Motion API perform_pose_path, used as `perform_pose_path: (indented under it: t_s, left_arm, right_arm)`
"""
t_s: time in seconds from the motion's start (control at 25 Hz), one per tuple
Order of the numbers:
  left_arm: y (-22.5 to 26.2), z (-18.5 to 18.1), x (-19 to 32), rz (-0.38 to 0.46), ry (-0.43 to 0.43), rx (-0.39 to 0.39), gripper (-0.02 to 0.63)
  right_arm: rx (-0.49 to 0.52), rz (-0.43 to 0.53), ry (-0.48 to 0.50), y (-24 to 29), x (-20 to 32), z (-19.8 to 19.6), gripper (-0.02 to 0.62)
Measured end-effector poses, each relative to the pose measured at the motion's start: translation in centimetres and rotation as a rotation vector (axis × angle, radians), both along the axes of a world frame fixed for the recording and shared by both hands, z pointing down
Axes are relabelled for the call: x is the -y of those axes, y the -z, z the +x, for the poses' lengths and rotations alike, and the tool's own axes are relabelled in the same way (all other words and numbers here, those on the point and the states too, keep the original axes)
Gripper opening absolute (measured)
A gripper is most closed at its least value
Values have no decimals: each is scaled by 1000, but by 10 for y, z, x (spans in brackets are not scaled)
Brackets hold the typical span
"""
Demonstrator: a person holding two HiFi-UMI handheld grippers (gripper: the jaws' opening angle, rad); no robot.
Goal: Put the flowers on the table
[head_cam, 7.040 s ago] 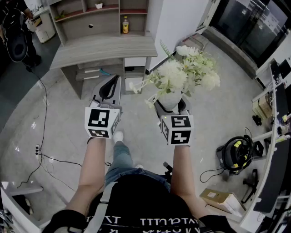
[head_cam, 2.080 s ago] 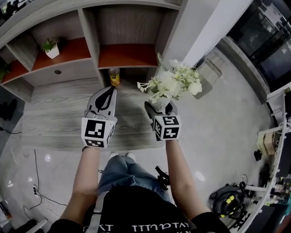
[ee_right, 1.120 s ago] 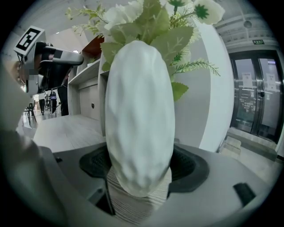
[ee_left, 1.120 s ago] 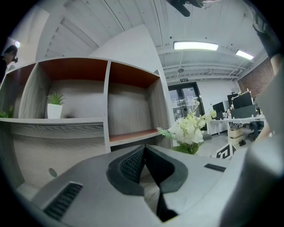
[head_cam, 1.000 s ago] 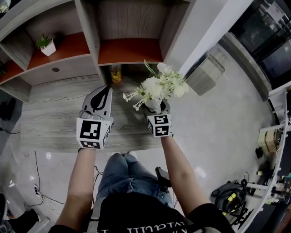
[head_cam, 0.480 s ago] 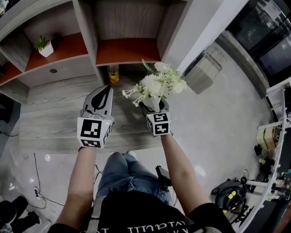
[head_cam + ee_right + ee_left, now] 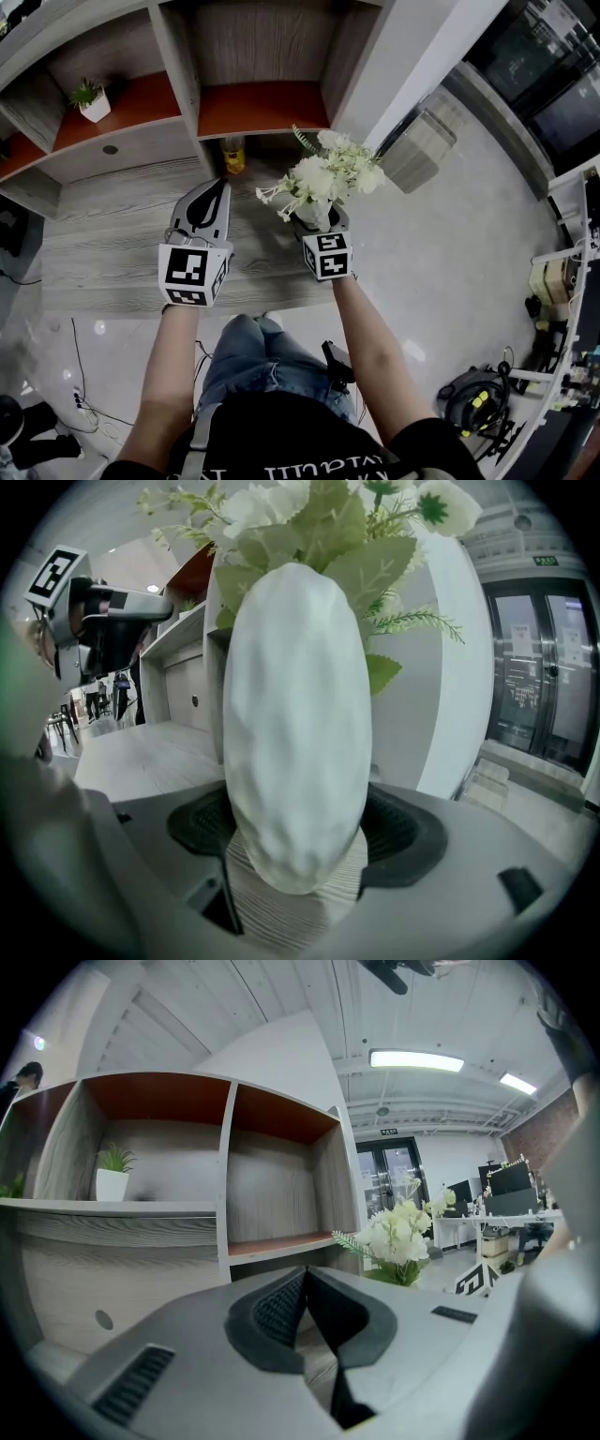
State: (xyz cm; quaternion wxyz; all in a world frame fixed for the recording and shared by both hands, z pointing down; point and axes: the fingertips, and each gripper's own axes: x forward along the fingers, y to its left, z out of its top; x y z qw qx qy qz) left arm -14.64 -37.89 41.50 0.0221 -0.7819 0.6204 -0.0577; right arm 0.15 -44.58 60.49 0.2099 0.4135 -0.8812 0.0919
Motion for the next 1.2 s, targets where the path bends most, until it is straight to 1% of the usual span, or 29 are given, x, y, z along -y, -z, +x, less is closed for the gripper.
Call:
perform_pose_path:
  t_s: [0.24, 0.48, 0.88, 1.2]
  left_arm:
    - [6, 4, 3, 19, -1, -14, 11]
    - [15, 10, 6, 43, 4, -36, 11]
    - [30, 11, 4, 71, 0, -46, 11]
    - [45, 17, 4, 90, -38, -37, 11]
  right_arm:
    - [-5, -11, 16, 5, -8, 6, 388]
    - [-25, -28, 66, 10, -23, 10, 388]
    - [-6, -2, 60, 39, -34, 28, 388]
    - [15, 2, 47, 69, -46, 43, 387]
